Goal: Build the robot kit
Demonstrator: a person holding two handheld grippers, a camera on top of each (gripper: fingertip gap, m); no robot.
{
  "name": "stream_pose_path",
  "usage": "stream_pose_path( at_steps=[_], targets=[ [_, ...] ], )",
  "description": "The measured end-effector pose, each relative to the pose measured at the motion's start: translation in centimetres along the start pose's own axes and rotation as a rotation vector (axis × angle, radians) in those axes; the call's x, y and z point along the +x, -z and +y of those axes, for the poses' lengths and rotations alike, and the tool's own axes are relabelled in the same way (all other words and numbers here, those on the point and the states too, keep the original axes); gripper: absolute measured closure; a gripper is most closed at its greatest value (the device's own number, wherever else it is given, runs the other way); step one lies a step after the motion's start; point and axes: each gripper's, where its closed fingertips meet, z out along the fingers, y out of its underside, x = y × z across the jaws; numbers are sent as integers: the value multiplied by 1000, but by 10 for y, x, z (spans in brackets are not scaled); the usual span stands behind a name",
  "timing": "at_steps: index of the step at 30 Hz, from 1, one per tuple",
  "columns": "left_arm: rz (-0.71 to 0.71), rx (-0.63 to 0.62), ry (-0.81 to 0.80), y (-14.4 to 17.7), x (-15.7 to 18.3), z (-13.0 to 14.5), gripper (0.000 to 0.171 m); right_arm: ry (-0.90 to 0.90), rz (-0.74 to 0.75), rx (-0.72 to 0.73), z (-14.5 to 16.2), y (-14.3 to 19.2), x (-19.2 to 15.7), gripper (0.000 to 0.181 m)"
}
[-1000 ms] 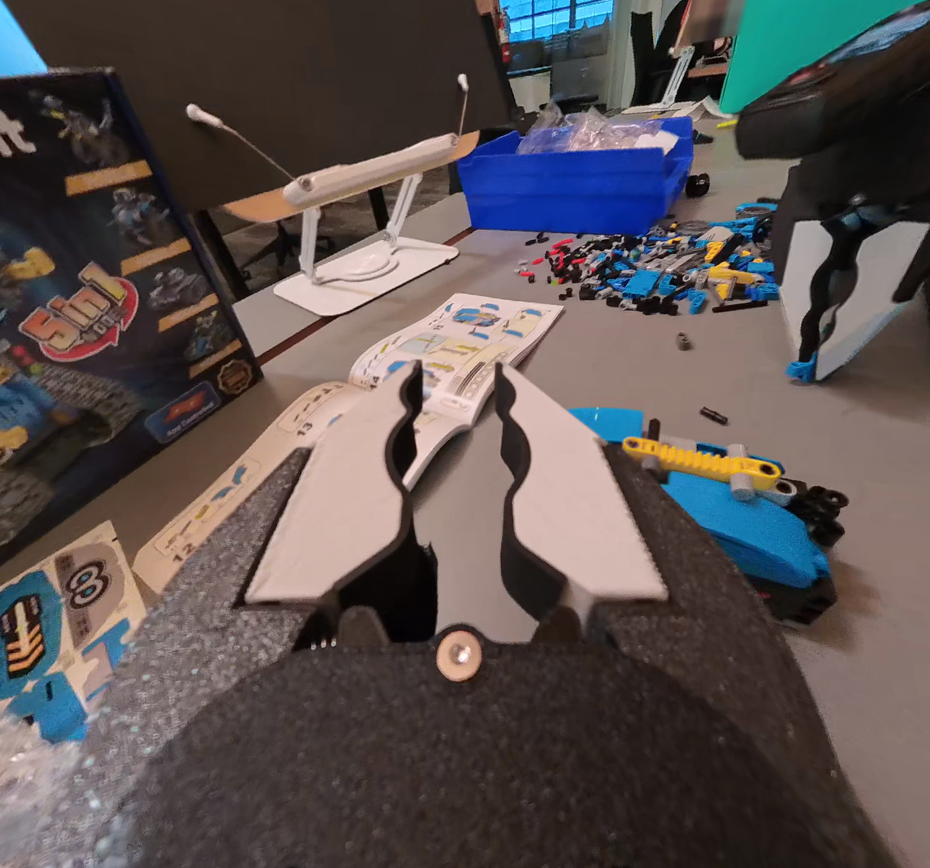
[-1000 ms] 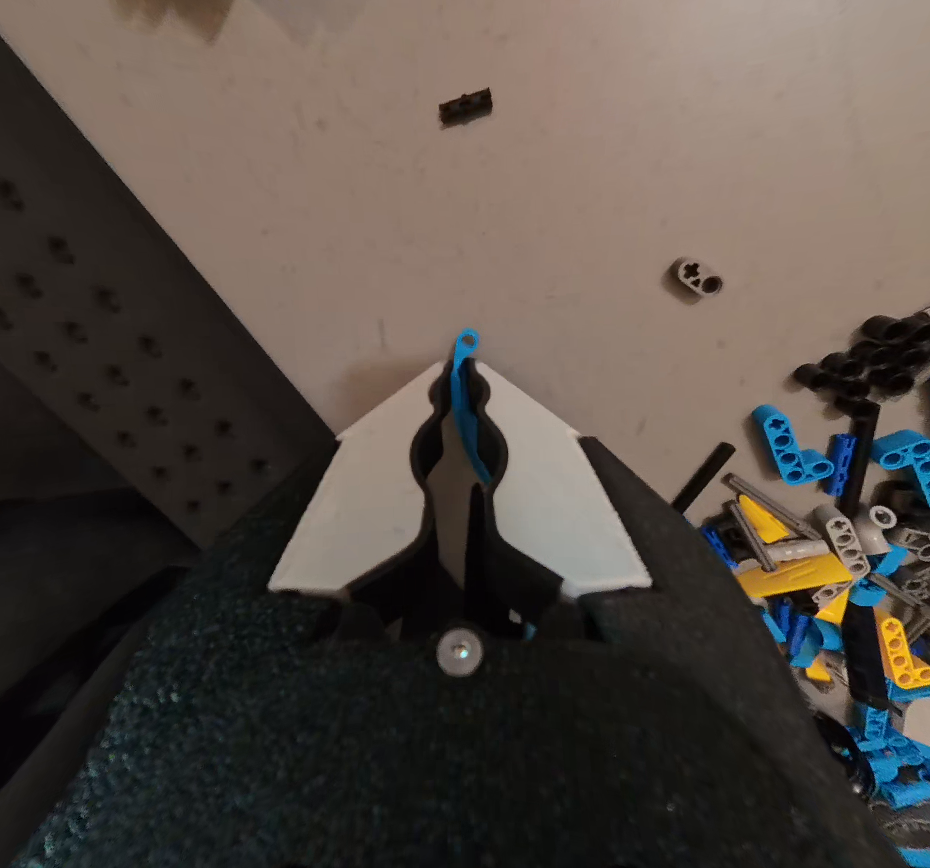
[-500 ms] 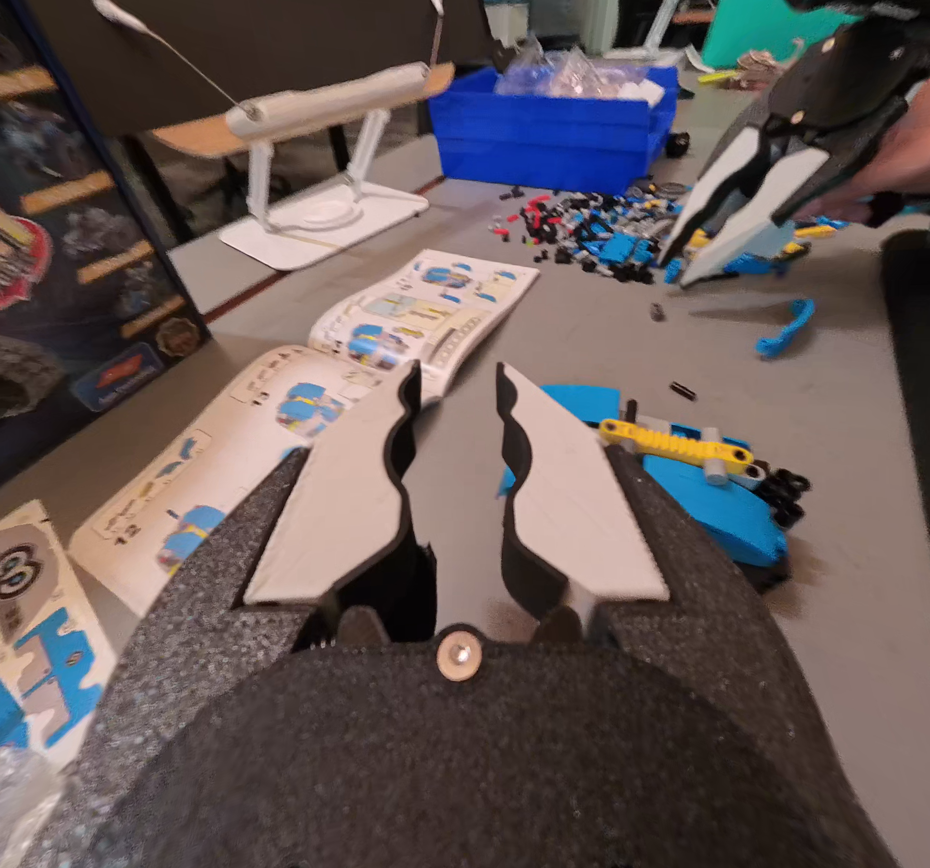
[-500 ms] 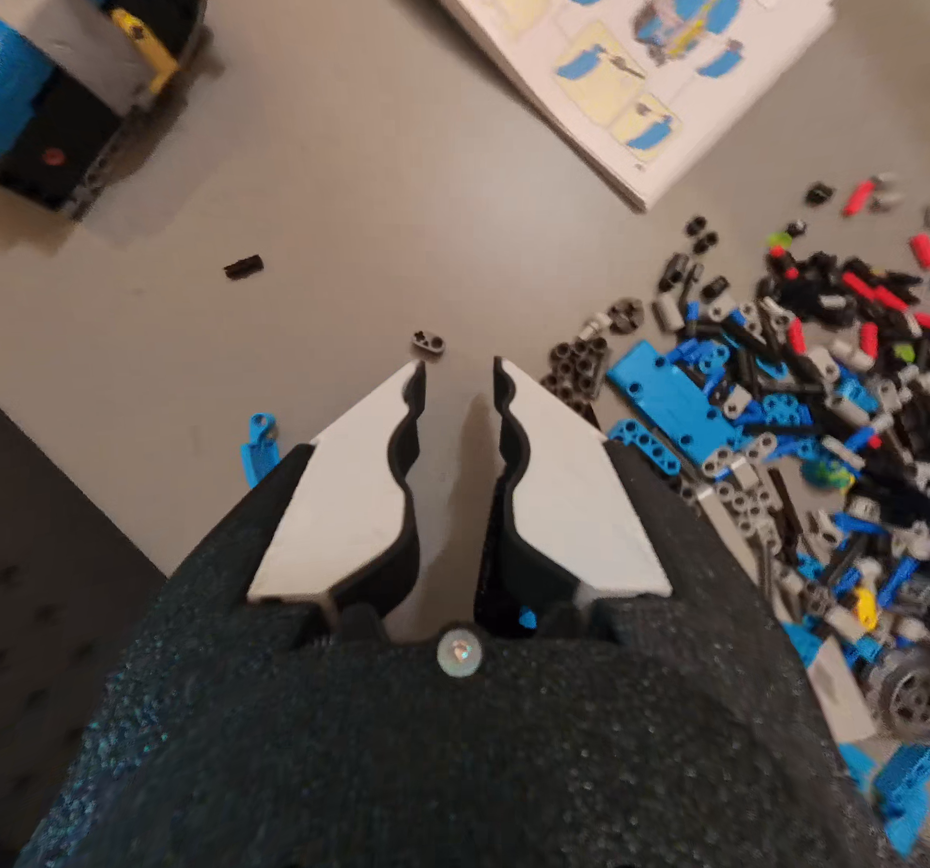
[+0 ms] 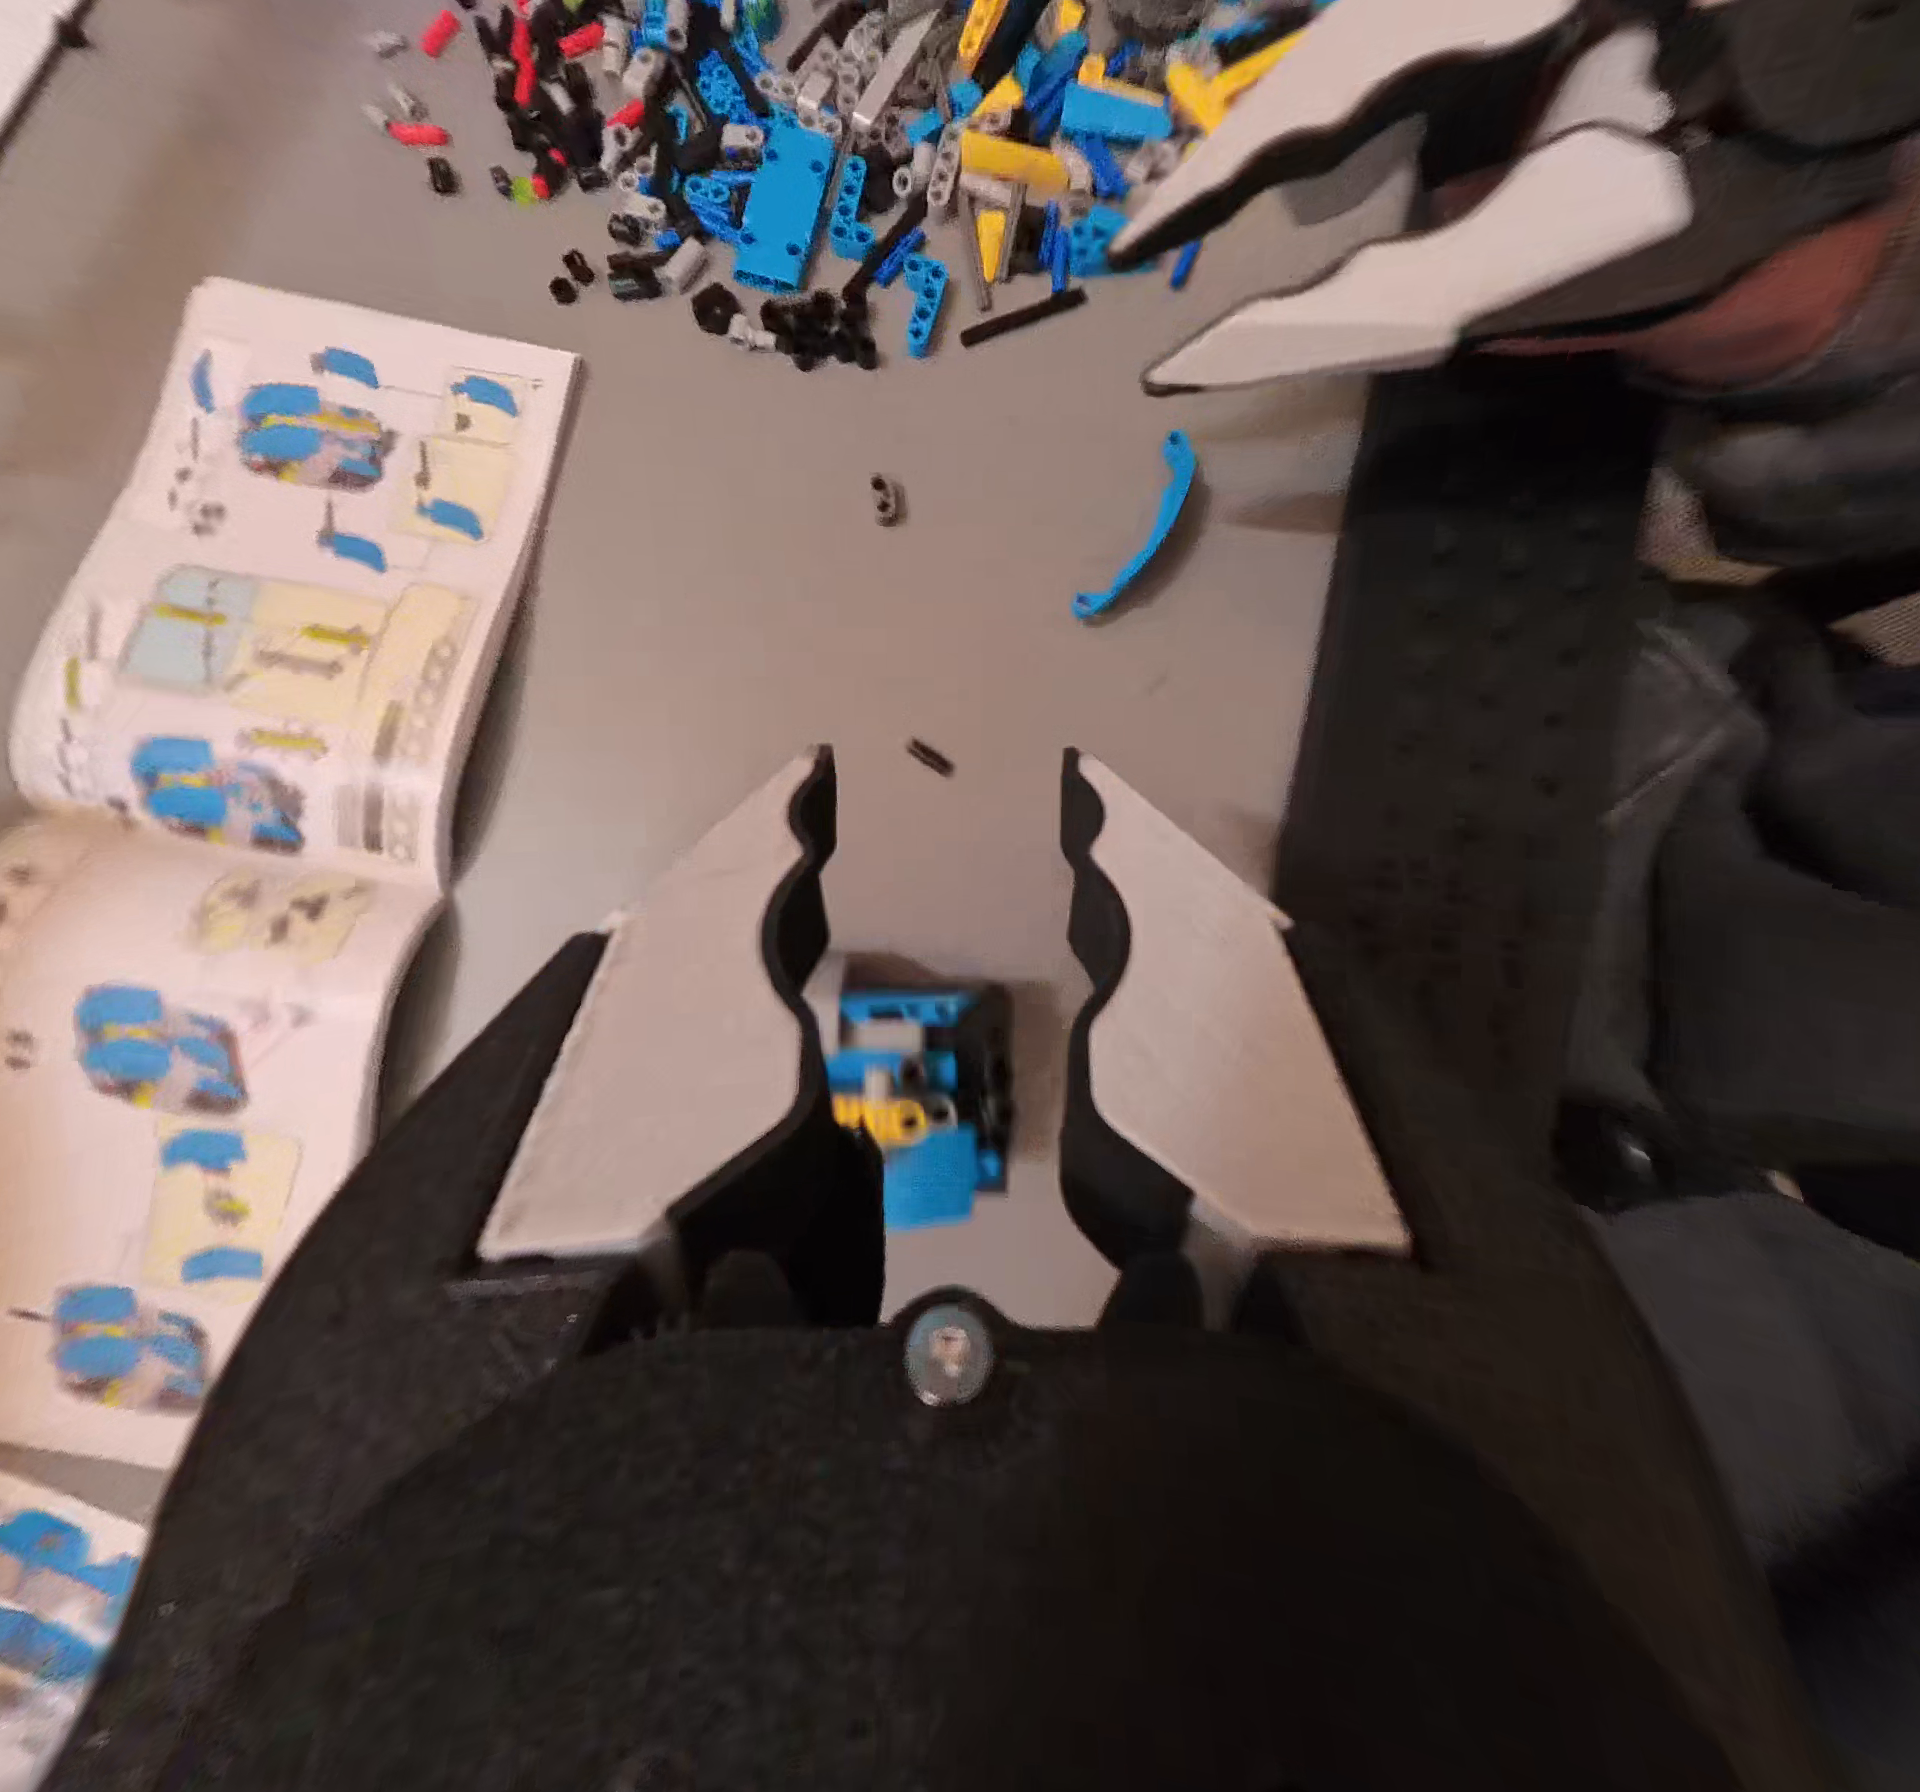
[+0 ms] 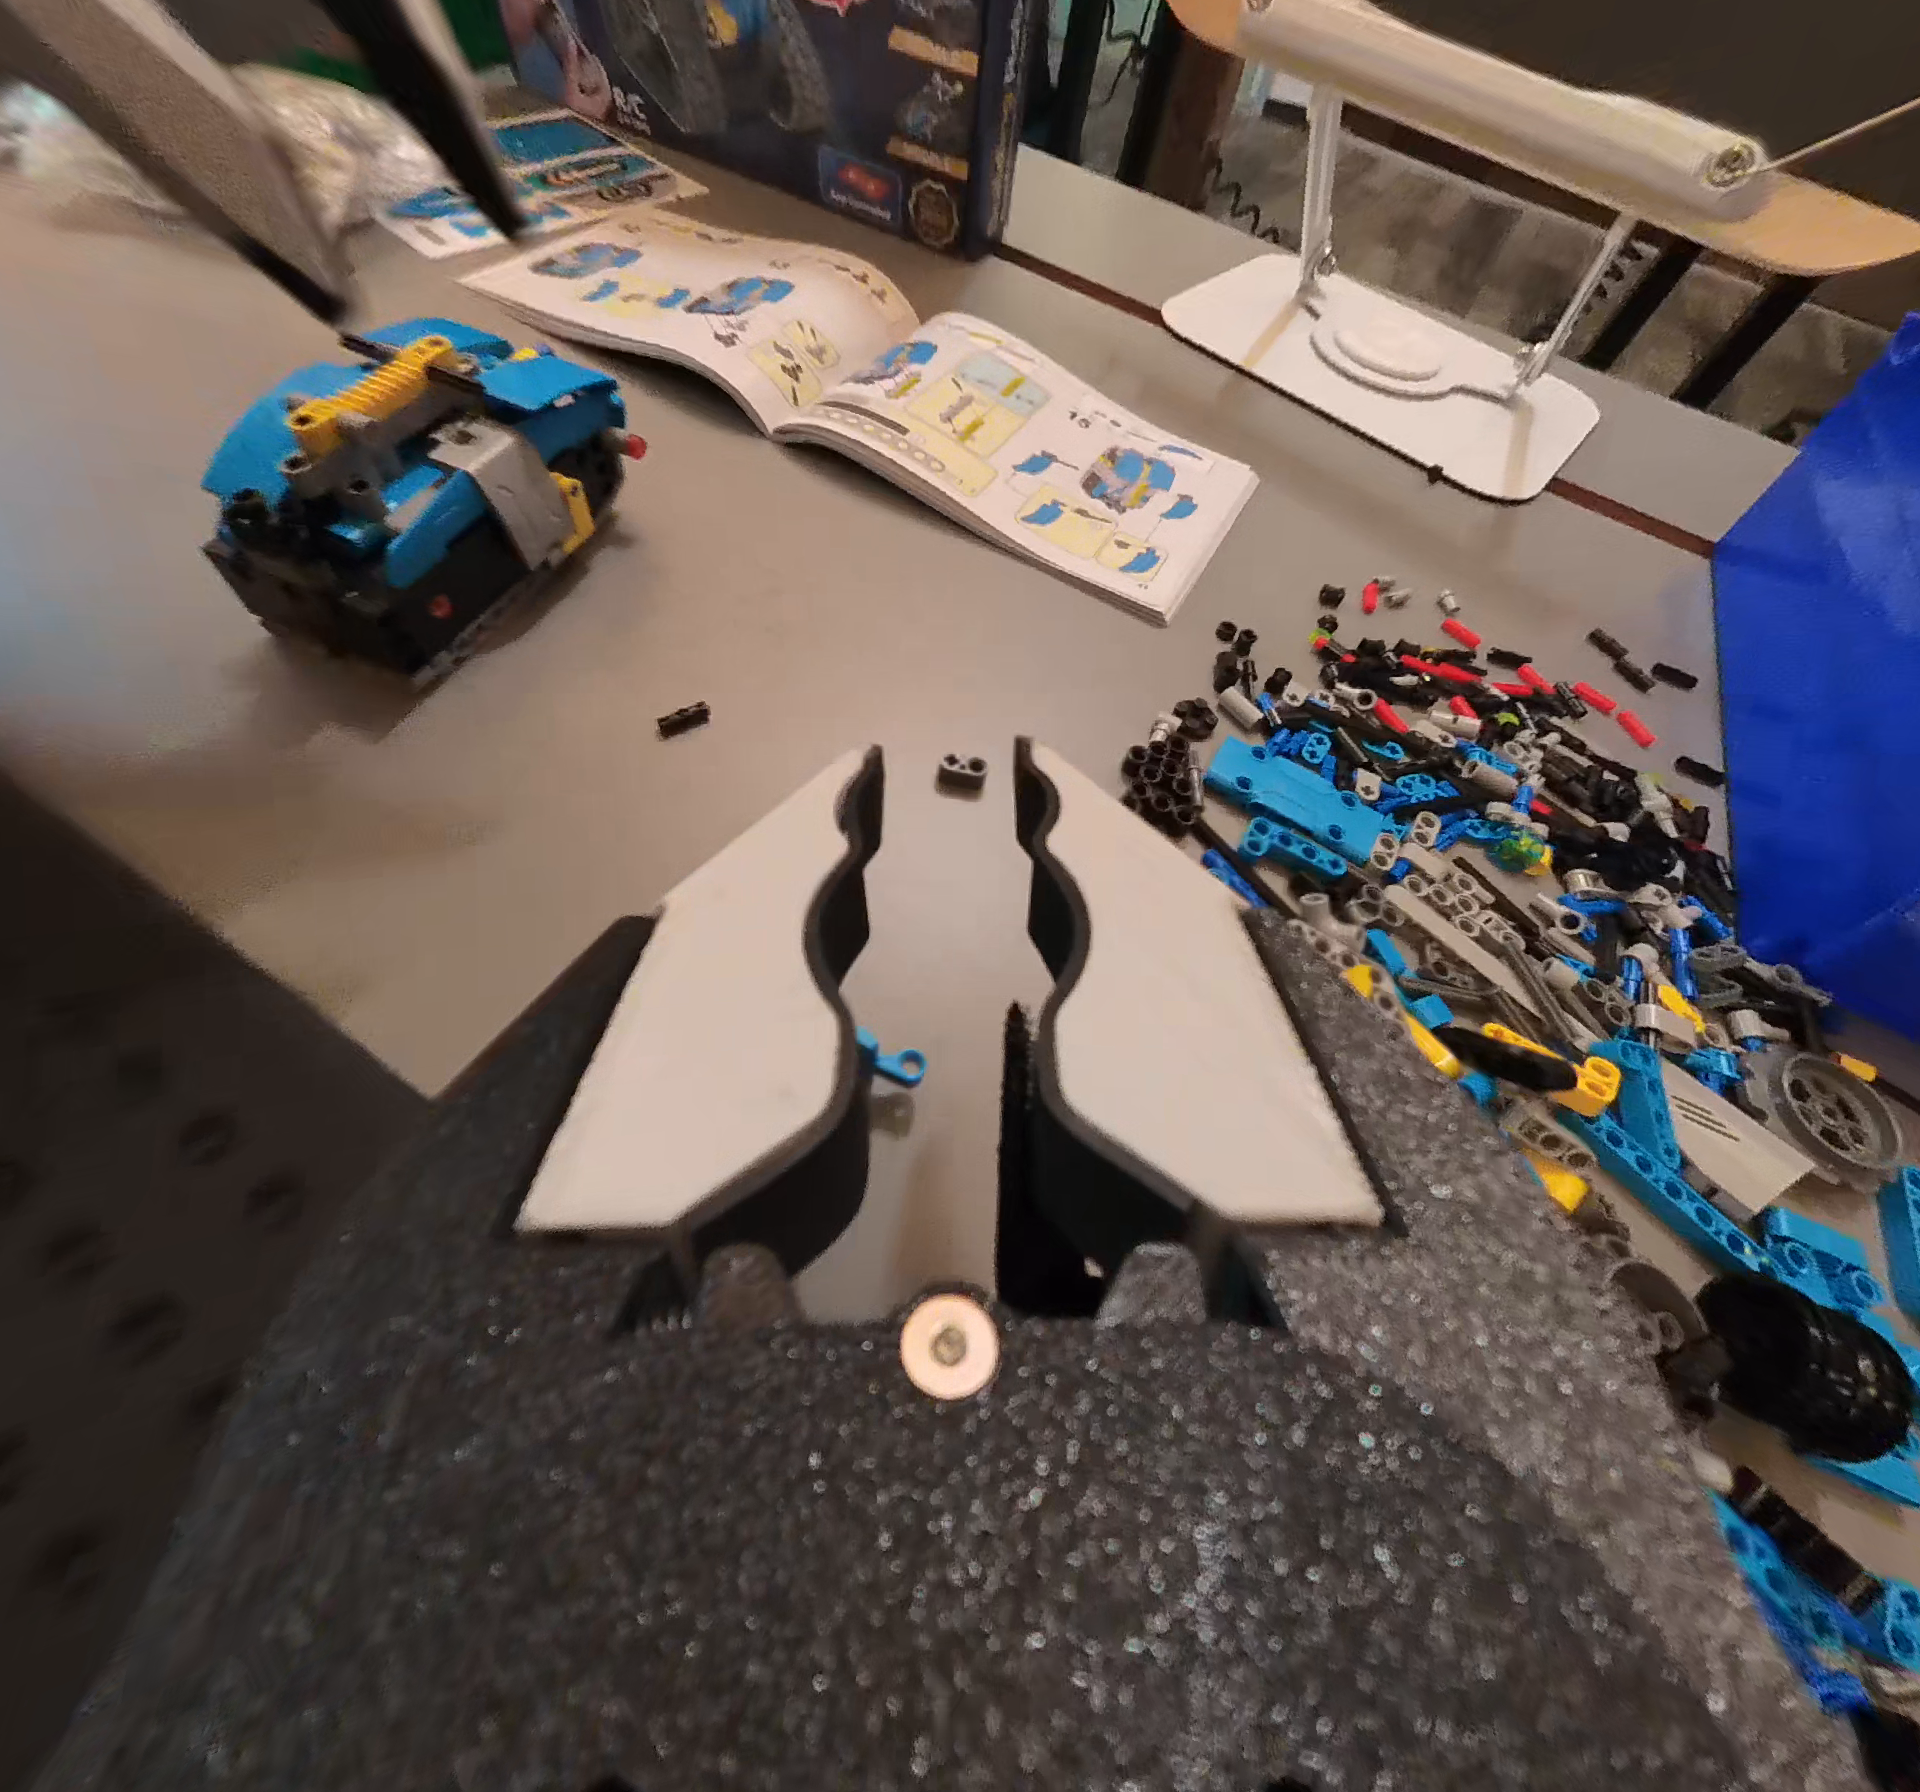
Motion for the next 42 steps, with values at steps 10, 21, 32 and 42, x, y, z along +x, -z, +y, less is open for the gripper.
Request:
stream_pose_path(
  at_steps=[10, 21, 32, 42],
  targets=[
    [27, -308, -75, -135, -15, -24, 147, 62, 36, -49, 23, 36, 0, 159],
    [40, -362, -4, -154, -26, -19, 158, -27, -8, -45, 33, 50, 14, 160],
    [23, -394, -49, -162, -32, -14, 165, -10, -20, -67, 36, 48, 11, 160],
    [523, 385, 117, -18, 28, -82, 165, -145, -300, 113, -6, 59, -25, 161]
  ],
)
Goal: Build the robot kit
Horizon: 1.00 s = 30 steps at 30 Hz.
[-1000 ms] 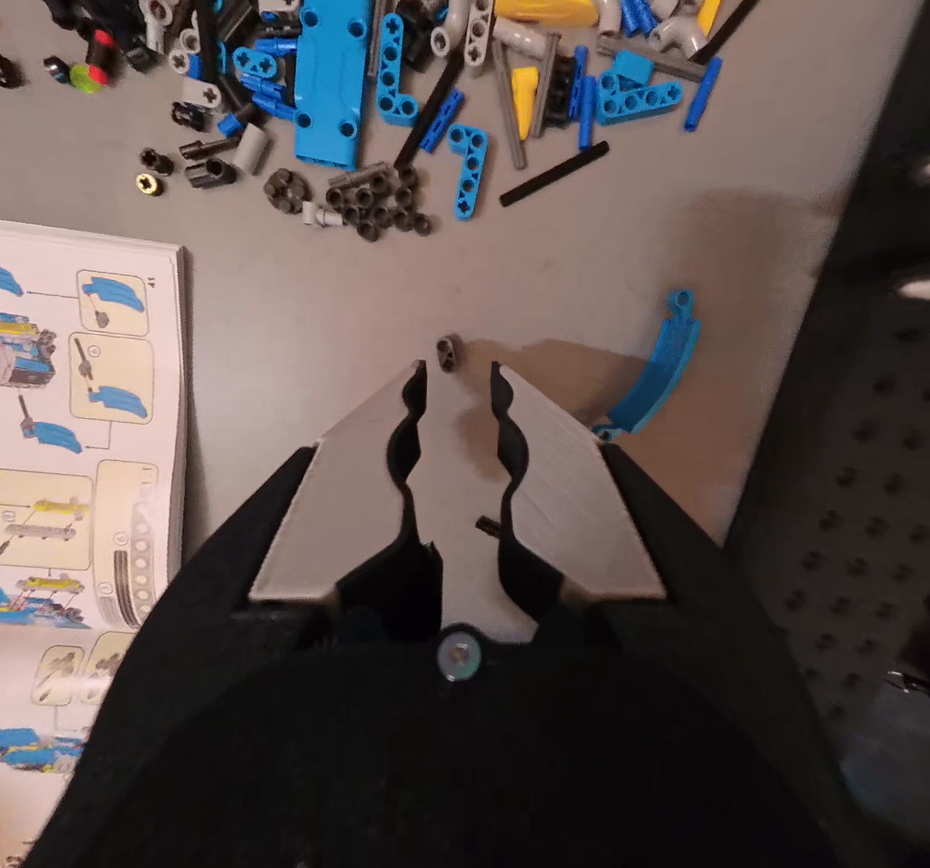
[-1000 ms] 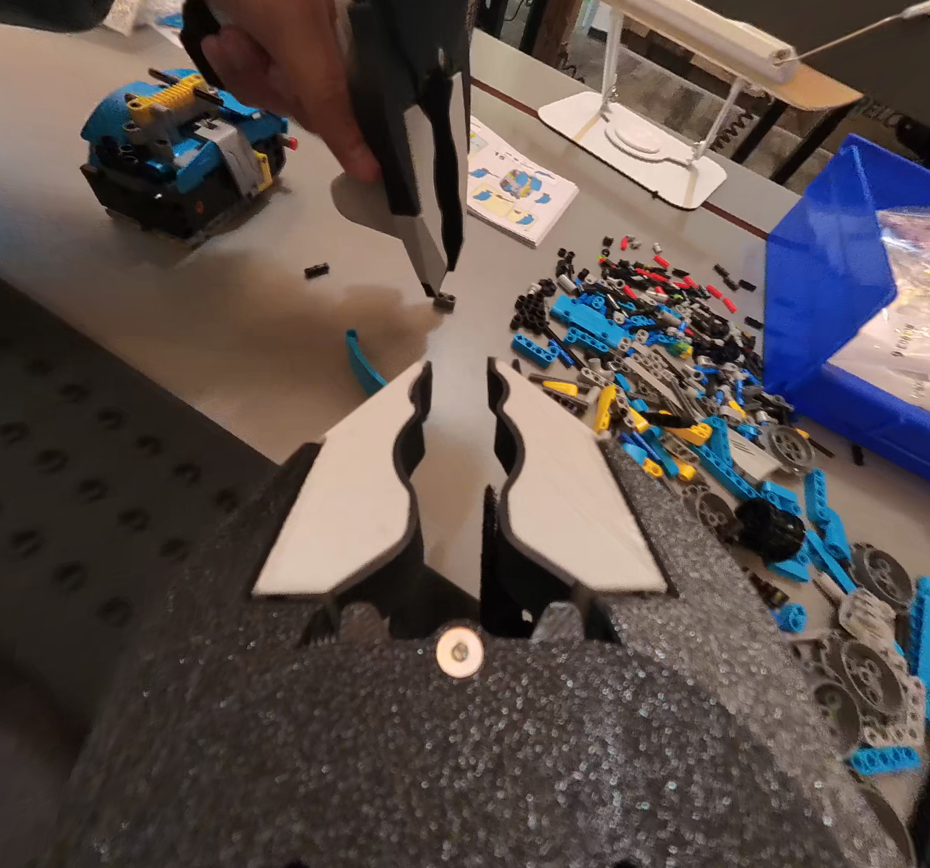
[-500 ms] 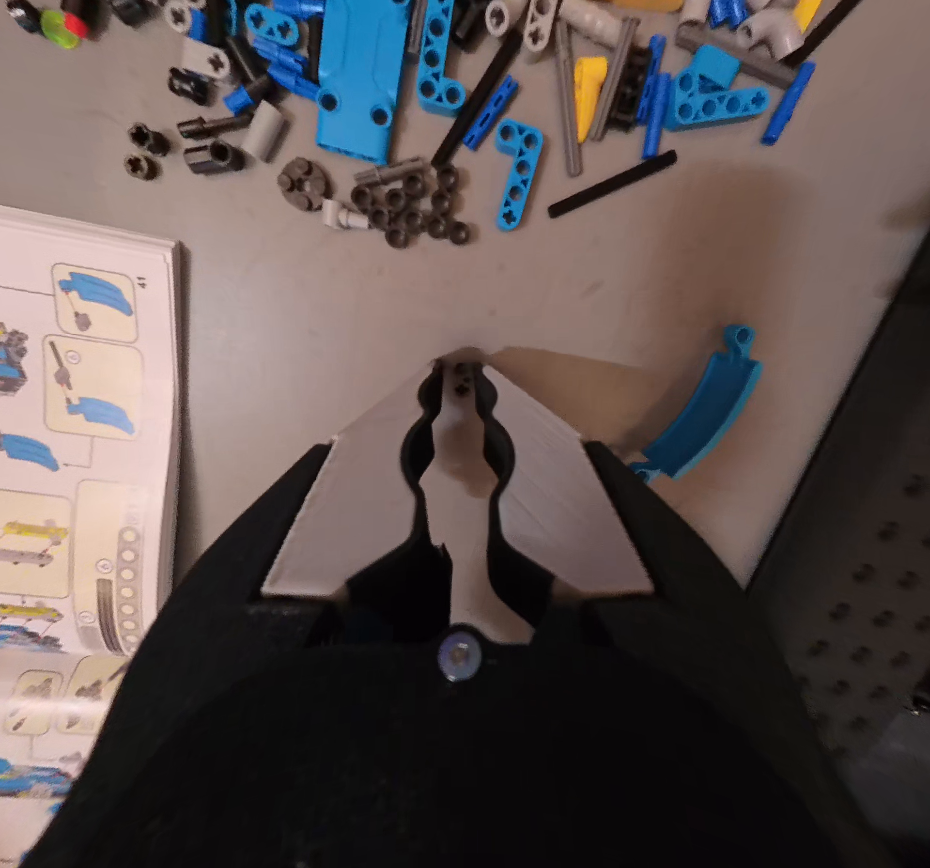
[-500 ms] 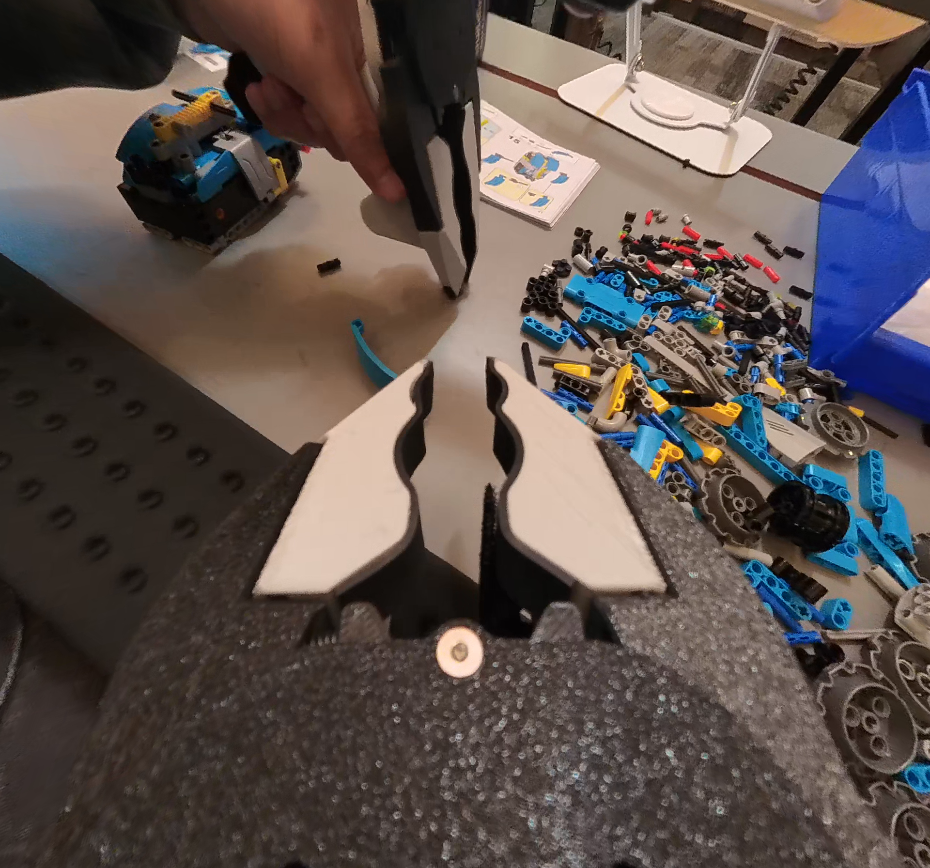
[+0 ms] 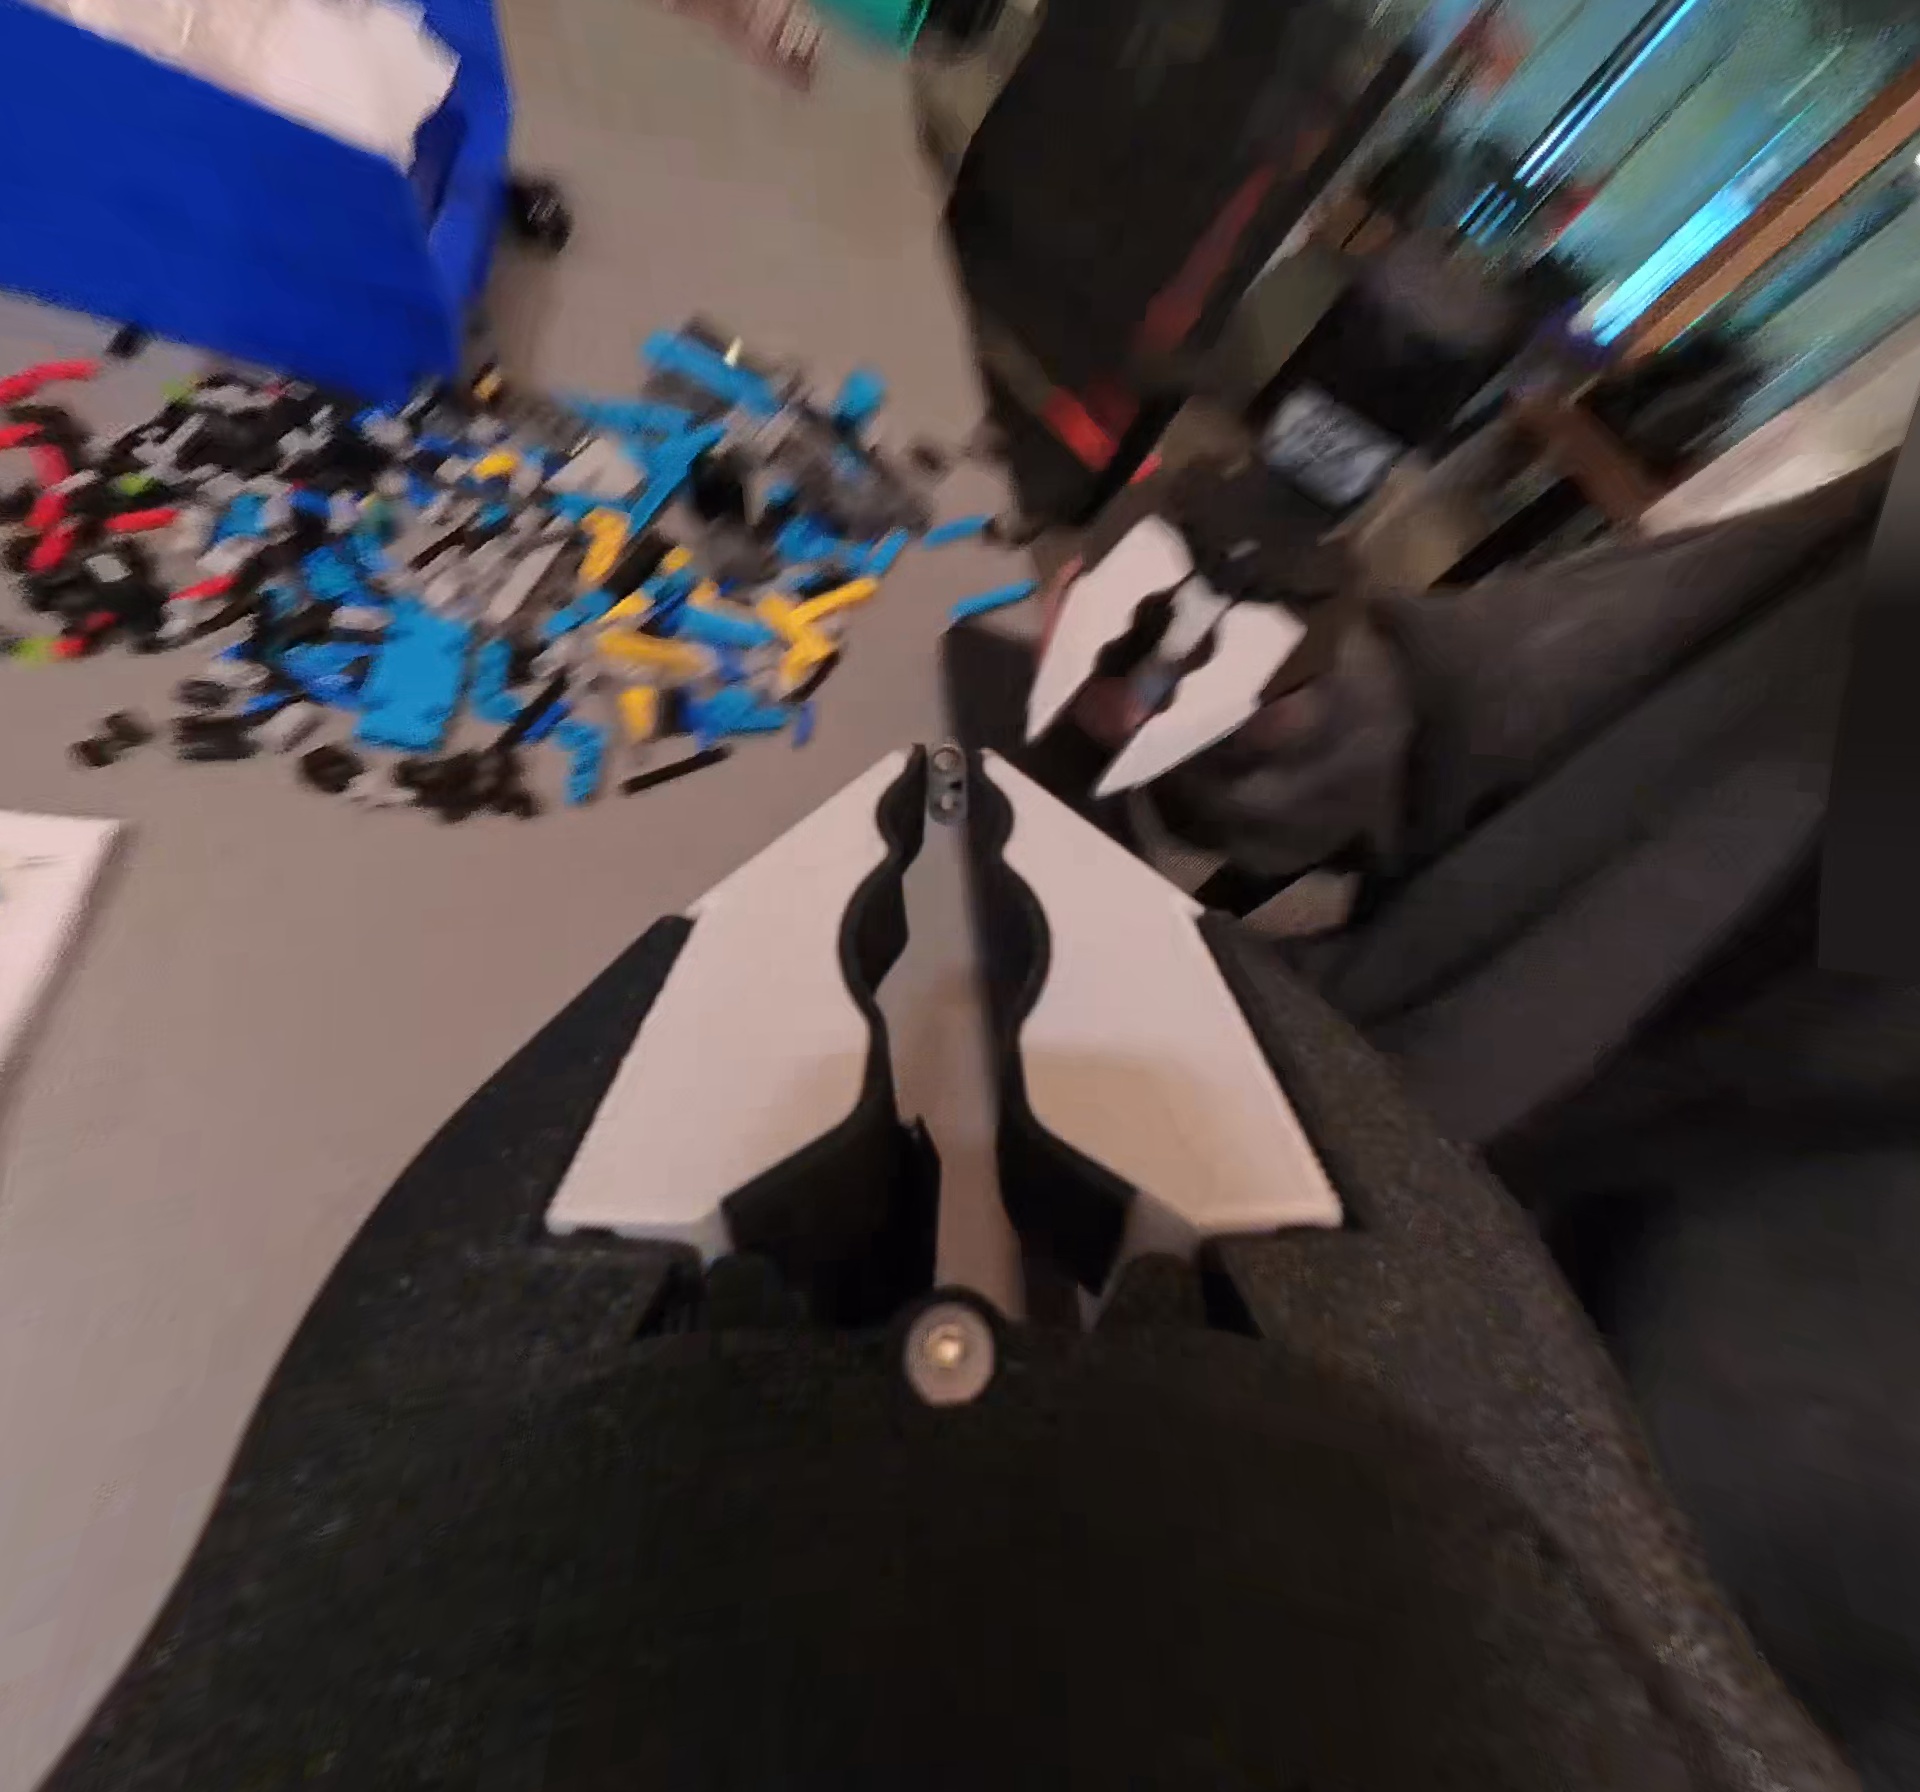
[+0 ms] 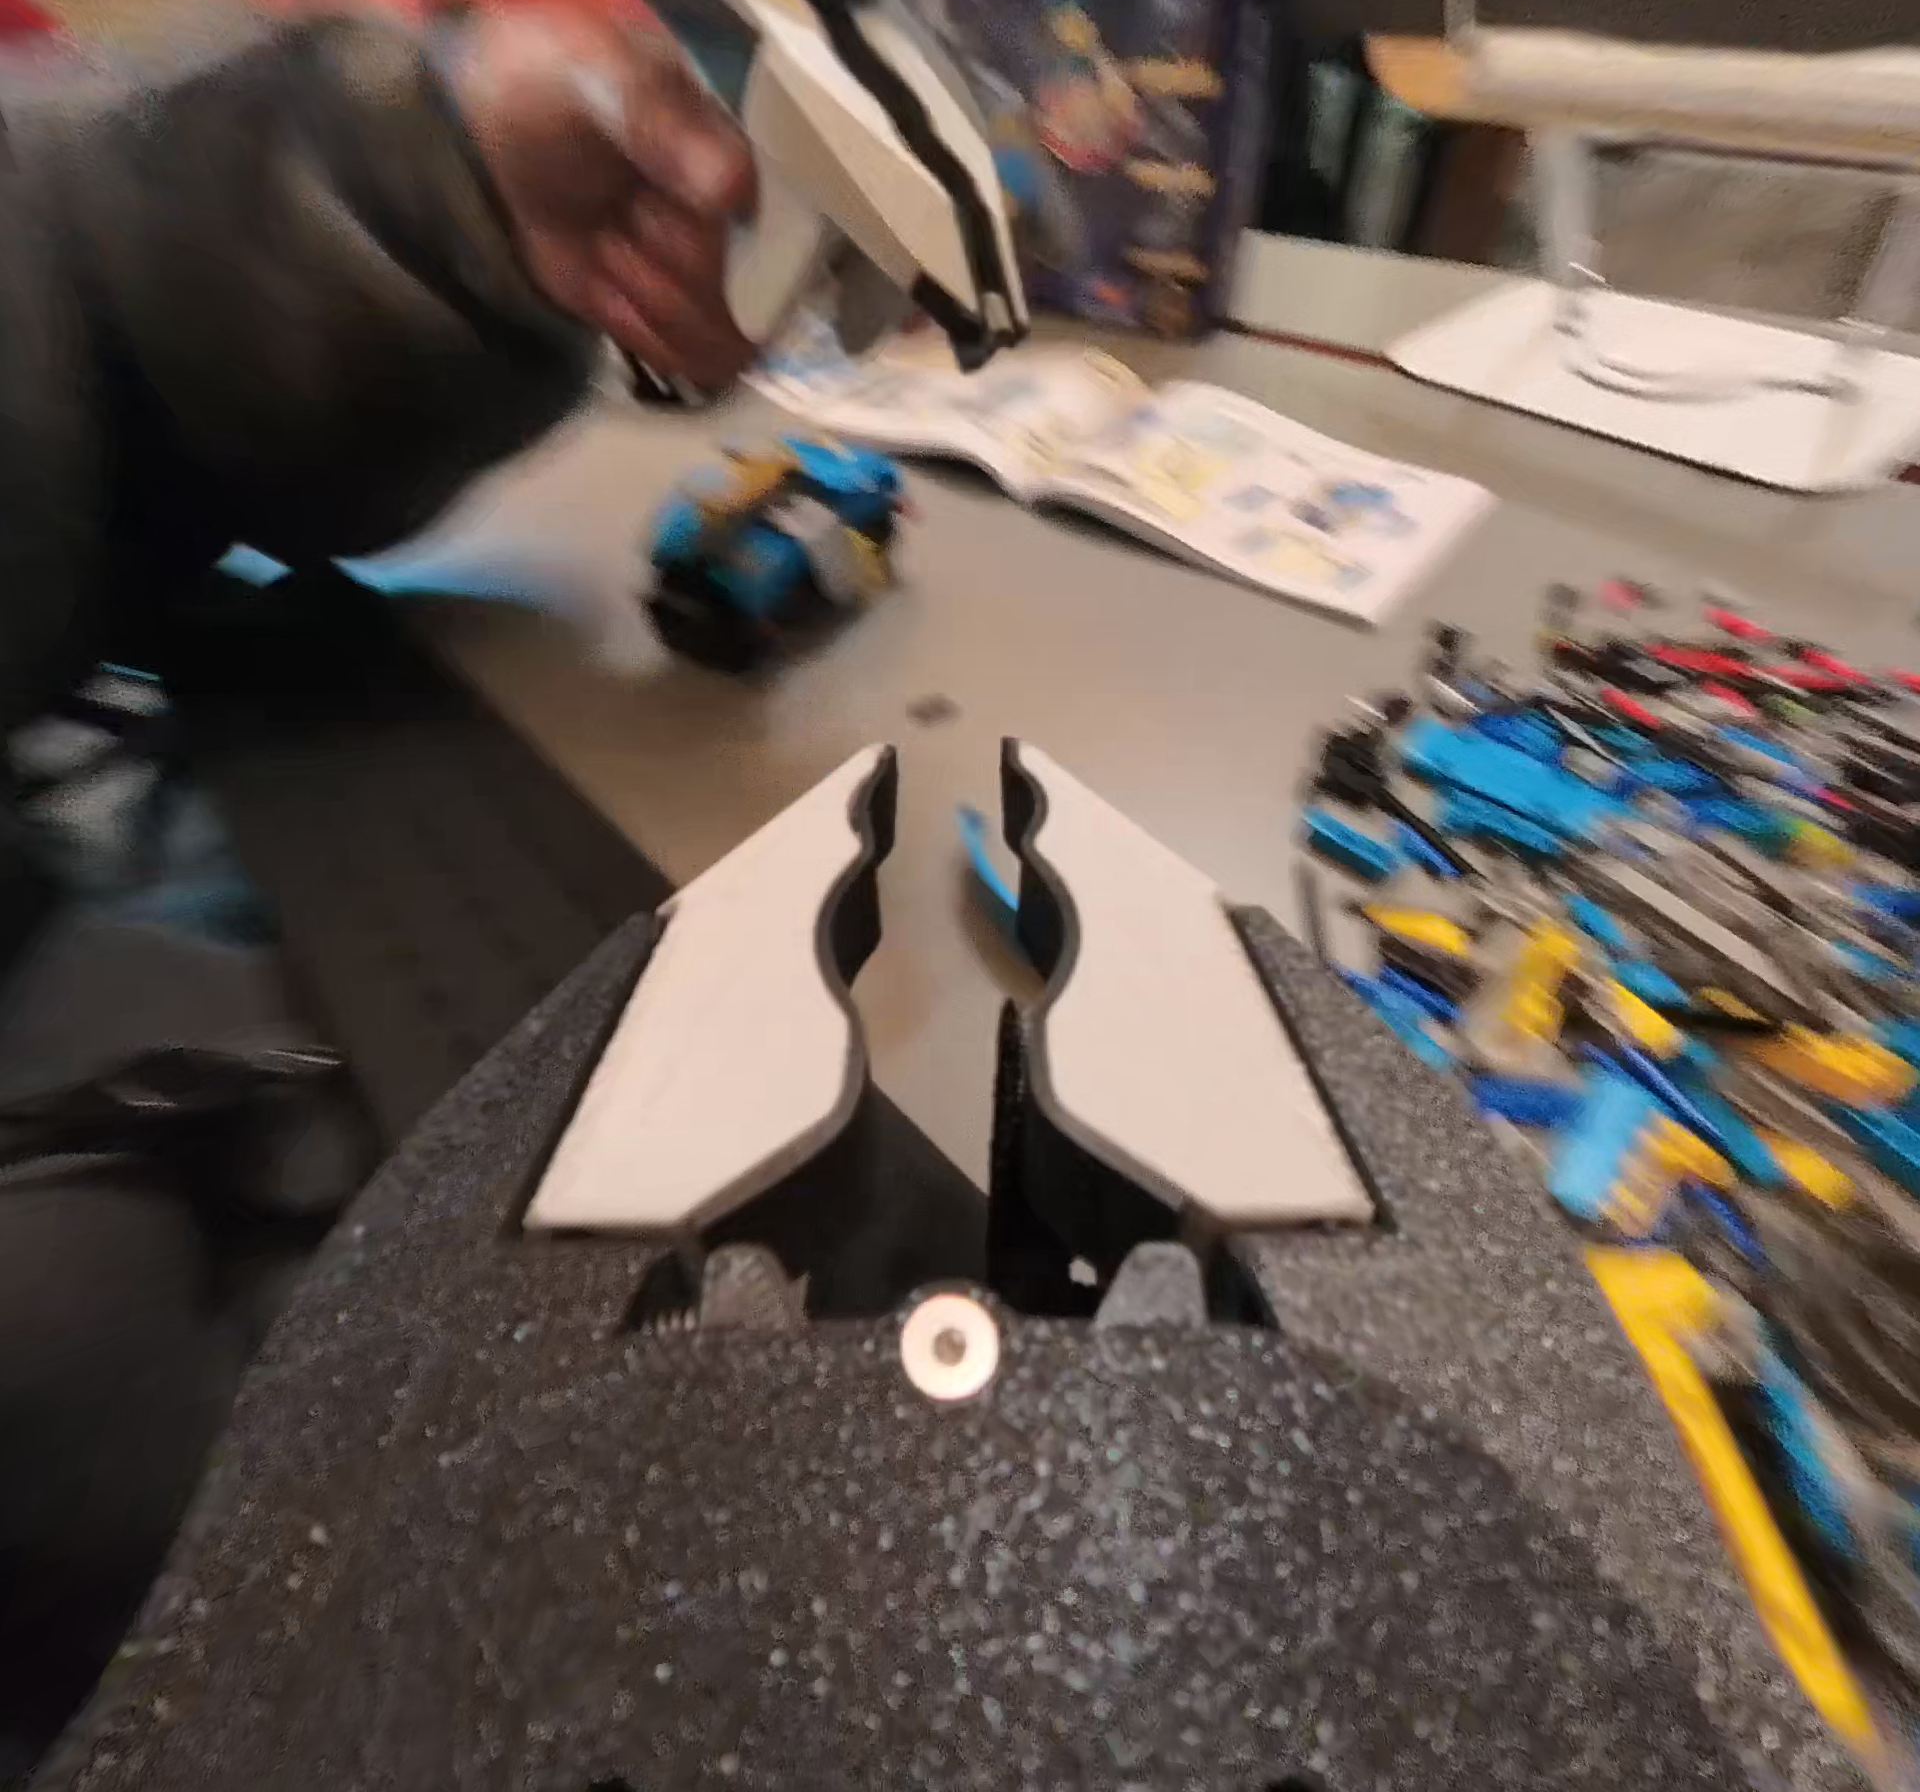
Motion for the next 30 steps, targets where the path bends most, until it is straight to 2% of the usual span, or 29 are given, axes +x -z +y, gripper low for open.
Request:
stream_pose_path(
  at_steps=[3, 6, 8, 9, 11, 14, 16, 18, 23, 30],
  targets=[
    [134, 203, 55, 31, 35, -5, 165, 38, -169, 104, -33, -11, -34, 161],
    [95, 288, -20, 63, 36, 9, 164, 146, -235, 86, -39, -33, -49, 156],
    [-1, 293, -69, 87, 21, 24, 164, 185, -258, -66, -19, -58, -45, 157],
    [-82, 289, -102, 99, 9, 32, 164, 166, -288, -227, 1, -69, -42, 162],
    [-291, 251, -202, 124, -21, 53, 164, 127, -279, -434, 25, -92, -30, 155],
    [-576, 231, -335, 159, -58, 83, 164, 202, -206, -558, 42, -122, -9, 158],
    [-637, 316, -314, 175, -68, 101, 164, 167, -236, -655, 58, -131, -13, 158],
    [-587, 356, -245, 178, -63, 109, 164, 132, -236, -667, 64, -136, -20, 157],
    [-562, 345, -289, 174, -54, 108, 165, 152, -105, -652, 68, -148, -11, 154],
    [-482, 376, -223, 174, -51, 109, 165, 87, -108, -640, 68, -159, -13, 159]
  ],
)
